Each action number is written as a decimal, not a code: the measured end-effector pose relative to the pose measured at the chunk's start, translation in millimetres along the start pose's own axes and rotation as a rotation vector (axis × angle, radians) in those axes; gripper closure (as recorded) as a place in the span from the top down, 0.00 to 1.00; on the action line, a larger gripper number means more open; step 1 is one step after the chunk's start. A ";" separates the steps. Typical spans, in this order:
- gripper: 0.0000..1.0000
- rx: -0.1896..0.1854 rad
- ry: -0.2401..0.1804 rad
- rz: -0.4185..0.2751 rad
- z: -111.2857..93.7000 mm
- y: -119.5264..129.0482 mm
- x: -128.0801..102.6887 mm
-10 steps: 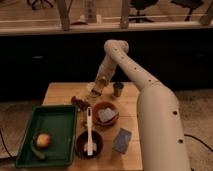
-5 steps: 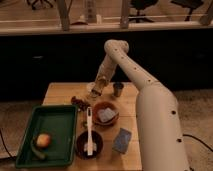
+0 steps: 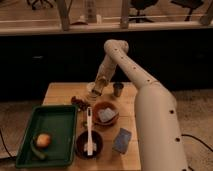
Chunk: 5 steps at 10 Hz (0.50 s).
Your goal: Place eraser in paper cup
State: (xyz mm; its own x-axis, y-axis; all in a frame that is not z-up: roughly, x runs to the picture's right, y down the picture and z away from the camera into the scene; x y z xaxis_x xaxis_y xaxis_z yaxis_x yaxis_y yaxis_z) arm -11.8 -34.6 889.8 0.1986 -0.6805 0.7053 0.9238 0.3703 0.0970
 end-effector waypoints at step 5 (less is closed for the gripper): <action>0.00 -0.026 0.010 -0.021 2.4 -15.7 -2.2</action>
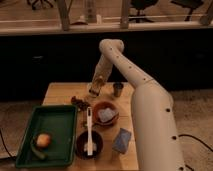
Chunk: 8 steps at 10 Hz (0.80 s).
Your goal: Place eraser in paper cup
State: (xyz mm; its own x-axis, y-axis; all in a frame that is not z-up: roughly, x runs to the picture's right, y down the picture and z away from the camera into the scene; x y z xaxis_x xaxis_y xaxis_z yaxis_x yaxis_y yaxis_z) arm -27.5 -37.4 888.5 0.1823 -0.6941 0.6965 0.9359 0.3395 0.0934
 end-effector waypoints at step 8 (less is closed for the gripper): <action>0.00 -0.035 0.011 -0.018 0.8 -17.4 1.8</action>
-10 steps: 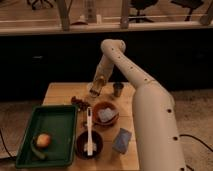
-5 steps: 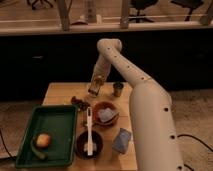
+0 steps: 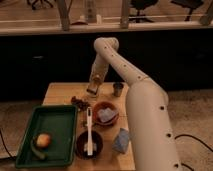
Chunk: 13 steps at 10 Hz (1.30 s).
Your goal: Place eraser in paper cup
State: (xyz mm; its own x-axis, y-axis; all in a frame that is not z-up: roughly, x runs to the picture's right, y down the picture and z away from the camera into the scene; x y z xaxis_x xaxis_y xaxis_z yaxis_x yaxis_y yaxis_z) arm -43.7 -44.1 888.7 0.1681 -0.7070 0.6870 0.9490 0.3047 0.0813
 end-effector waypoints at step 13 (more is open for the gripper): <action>0.80 -0.021 -0.045 0.019 9.3 -1.5 11.8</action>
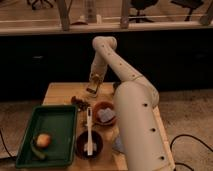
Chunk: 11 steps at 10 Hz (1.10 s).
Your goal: Place eraser in paper cup
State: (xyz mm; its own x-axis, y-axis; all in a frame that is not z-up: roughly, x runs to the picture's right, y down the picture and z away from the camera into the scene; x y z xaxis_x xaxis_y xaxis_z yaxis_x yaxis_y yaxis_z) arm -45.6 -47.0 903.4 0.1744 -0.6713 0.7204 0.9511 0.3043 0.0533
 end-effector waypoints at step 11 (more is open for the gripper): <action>0.80 0.009 -0.015 -0.005 2.1 -0.4 2.6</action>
State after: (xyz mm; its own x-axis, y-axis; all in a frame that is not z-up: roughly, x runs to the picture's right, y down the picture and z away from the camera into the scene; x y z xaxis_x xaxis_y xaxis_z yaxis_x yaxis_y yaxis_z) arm -46.0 -47.4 906.7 0.1653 -0.6626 0.7305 0.9496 0.3069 0.0635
